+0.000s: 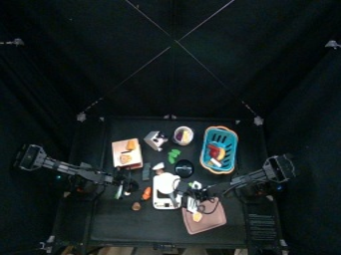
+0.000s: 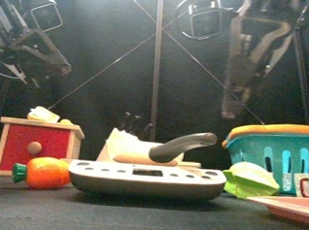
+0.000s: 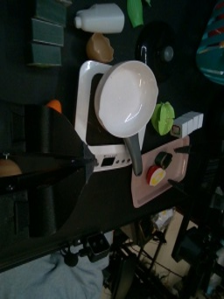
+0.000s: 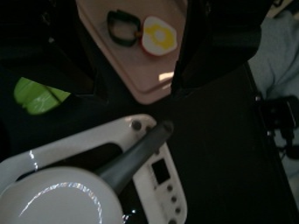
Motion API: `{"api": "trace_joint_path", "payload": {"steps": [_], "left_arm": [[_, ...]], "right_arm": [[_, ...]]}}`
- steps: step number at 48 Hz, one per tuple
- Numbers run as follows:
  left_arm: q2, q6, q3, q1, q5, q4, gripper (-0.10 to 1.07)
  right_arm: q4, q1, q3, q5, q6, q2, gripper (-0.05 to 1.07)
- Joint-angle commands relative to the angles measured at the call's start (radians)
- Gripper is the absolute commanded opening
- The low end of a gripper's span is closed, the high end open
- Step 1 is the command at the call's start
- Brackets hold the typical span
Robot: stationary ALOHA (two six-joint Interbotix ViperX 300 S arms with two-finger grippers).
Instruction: Grab apple half
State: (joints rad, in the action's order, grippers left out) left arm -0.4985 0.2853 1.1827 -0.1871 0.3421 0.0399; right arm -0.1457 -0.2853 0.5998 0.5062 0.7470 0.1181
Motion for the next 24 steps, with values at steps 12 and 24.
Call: {"api": "trace_joint_path", "payload": {"steps": [12, 24], "left_arm": [[0.169, 0.002, -0.123, -0.008, 0.044, -0.002, 0.50], [0.253, 0.005, -0.156, -0.012, 0.104, 0.038, 0.49]], "right_arm": [[0.014, -0.235, 0.083, -0.003, 0.000, 0.092, 0.92], [0.018, -0.249, 0.084, -0.005, 0.002, 0.028, 0.93]]}}
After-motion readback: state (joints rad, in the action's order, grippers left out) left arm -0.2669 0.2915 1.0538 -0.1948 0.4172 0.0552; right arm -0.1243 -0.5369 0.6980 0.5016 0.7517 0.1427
